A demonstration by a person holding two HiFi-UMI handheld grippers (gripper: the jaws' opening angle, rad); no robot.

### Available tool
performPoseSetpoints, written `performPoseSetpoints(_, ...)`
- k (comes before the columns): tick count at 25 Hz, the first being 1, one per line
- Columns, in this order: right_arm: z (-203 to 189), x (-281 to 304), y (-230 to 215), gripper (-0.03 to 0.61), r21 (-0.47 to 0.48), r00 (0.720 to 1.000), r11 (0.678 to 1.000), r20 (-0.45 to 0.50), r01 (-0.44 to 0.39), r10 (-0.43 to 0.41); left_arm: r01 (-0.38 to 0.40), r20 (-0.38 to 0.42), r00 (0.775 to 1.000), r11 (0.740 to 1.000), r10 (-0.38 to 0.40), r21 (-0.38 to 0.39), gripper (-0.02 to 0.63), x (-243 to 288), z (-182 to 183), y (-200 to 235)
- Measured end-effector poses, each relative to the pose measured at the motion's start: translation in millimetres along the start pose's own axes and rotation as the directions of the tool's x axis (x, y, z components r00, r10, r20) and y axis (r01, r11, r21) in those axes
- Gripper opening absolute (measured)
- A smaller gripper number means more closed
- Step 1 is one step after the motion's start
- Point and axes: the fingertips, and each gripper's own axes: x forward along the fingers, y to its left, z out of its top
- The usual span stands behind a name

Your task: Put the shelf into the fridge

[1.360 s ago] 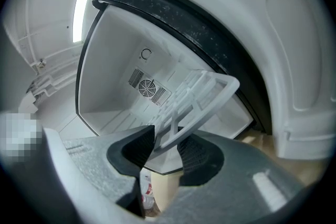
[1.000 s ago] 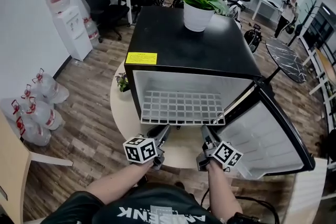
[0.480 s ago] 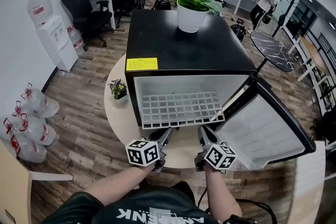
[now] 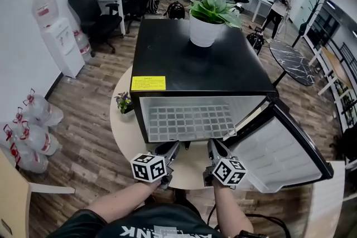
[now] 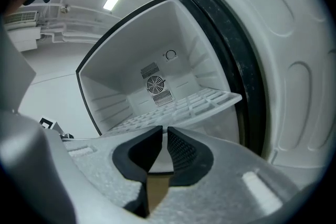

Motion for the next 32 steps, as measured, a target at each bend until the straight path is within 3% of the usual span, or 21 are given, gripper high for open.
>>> performPoseSetpoints(11, 9, 31, -7, 0.028, -0.022, 0.996, 0.998, -0.062, -0.060, 0.059, -0.096, 0.048, 0.994, 0.995, 0.097, -0.023, 0.095, 20, 17, 19)
performPoseSetpoints(21, 20, 51, -11, 0.026, -0.026, 0.994, 0.997, -0.083, -0.079, 0.076, -0.177, 0.074, 0.982, 0.982, 0.173, 0.062, 0.099, 31, 30, 29)
performPoseSetpoints(23, 21, 55, -13, 0.025, -0.027, 0.993, 0.996, -0.085, -0.082, 0.079, -0.183, 0.070, 0.982, 0.980, 0.177, 0.082, 0.072, 31, 29, 29)
performPoseSetpoints(32, 29, 73, -14, 0.023, -0.017, 0.994, 0.997, -0.082, -0.076, 0.074, -0.197, 0.095, 0.977, 0.978, 0.190, 0.068, 0.071, 14, 34, 26)
